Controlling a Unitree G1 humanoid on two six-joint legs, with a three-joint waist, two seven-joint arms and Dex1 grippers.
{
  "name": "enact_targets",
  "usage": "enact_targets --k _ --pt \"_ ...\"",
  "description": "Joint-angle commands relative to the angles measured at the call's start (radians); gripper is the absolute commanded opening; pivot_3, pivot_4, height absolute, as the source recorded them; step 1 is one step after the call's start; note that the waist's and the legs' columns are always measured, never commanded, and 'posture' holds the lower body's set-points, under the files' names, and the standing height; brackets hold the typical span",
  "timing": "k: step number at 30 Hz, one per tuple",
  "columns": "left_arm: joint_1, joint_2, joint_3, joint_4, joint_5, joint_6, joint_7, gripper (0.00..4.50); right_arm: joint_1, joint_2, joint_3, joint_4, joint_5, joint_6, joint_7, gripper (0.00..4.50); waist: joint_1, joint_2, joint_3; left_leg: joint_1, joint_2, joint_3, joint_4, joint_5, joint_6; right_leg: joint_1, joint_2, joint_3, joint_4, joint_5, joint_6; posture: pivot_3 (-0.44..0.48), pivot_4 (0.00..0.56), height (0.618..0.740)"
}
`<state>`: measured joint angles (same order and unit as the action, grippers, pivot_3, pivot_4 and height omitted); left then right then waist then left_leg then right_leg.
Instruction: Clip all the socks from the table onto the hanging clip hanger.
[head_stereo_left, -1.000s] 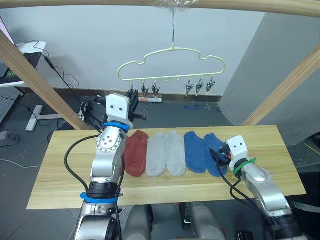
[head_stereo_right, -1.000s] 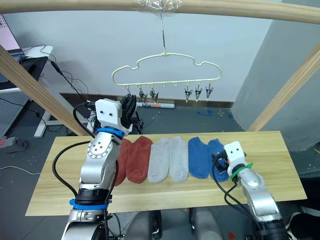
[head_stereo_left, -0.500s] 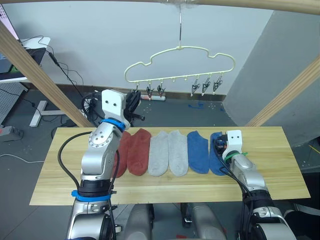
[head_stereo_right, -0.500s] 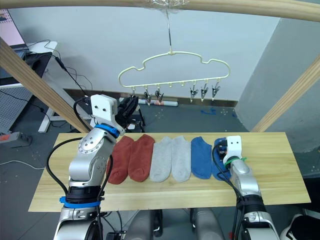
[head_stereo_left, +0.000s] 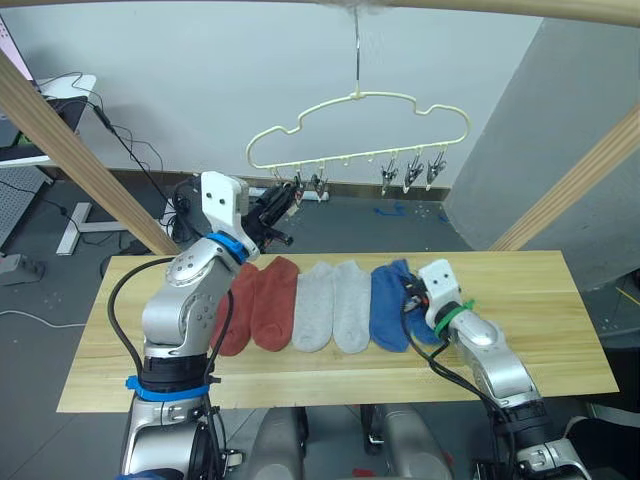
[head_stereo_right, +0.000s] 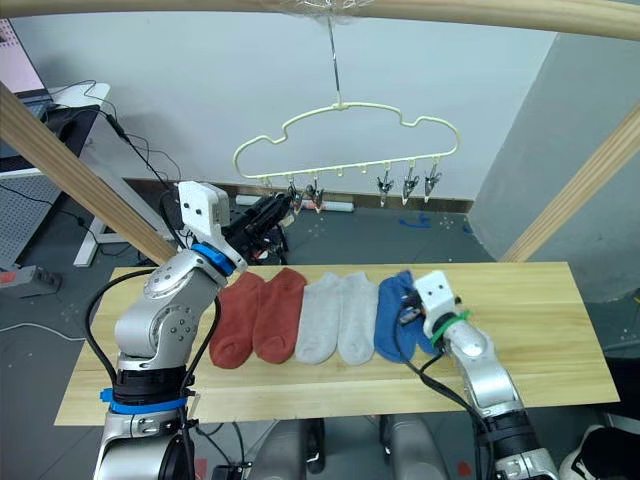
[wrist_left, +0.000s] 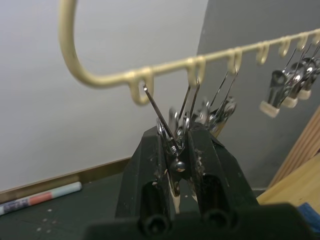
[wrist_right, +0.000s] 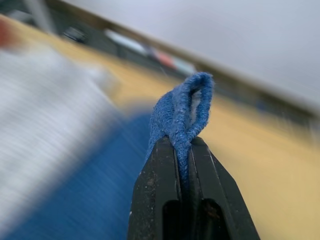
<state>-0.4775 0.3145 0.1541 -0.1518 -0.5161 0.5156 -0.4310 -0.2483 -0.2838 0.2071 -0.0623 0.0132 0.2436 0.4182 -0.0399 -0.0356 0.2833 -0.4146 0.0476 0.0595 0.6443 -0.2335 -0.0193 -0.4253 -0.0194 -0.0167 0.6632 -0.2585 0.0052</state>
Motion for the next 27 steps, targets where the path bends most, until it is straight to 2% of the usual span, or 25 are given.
enact_targets --k 1,5,13,20,27 --pt "-0.021 0.015 0.030 -0.044 -0.060 0.035 -0.016 0.29 -0.073 0.009 0.065 -0.136 0.013 0.082 0.074 0.00 0.001 0.000 0.000 0.000 0.000 0.000 0.000 0.000 0.000 0.000 0.000 0.000 0.000 0.000 0.000 -0.059 0.296 0.740" --pt "-0.031 0.031 0.034 -0.053 -0.098 0.079 -0.030 0.29 -0.187 0.047 0.118 -0.120 0.036 0.143 0.139 0.00 0.008 0.000 0.000 -0.001 0.000 -0.001 0.000 0.000 0.000 0.000 -0.001 -0.001 0.000 0.000 0.000 -0.060 0.293 0.740" --pt "-0.038 0.047 0.044 -0.053 -0.146 0.133 -0.032 0.29 -0.354 0.150 0.130 0.031 0.097 0.173 0.229 0.00 0.008 -0.001 0.000 -0.002 -0.001 -0.002 0.001 0.000 0.000 0.000 -0.001 -0.002 -0.001 0.002 -0.004 -0.061 0.286 0.740" --pt "-0.036 0.050 0.042 -0.057 -0.162 0.149 -0.035 0.29 -0.412 0.184 0.133 0.096 0.119 0.174 0.288 0.00 0.008 -0.001 0.000 -0.002 -0.001 -0.002 0.001 0.000 0.000 0.000 -0.002 -0.003 0.000 0.003 -0.005 -0.063 0.284 0.740" --pt "-0.027 0.047 0.035 -0.061 -0.163 0.150 -0.037 0.29 -0.453 0.212 0.109 0.139 0.108 0.158 0.266 0.00 0.007 -0.001 0.000 -0.002 0.000 -0.002 0.001 0.000 0.000 0.000 -0.002 -0.003 0.000 0.003 -0.005 -0.066 0.283 0.740"
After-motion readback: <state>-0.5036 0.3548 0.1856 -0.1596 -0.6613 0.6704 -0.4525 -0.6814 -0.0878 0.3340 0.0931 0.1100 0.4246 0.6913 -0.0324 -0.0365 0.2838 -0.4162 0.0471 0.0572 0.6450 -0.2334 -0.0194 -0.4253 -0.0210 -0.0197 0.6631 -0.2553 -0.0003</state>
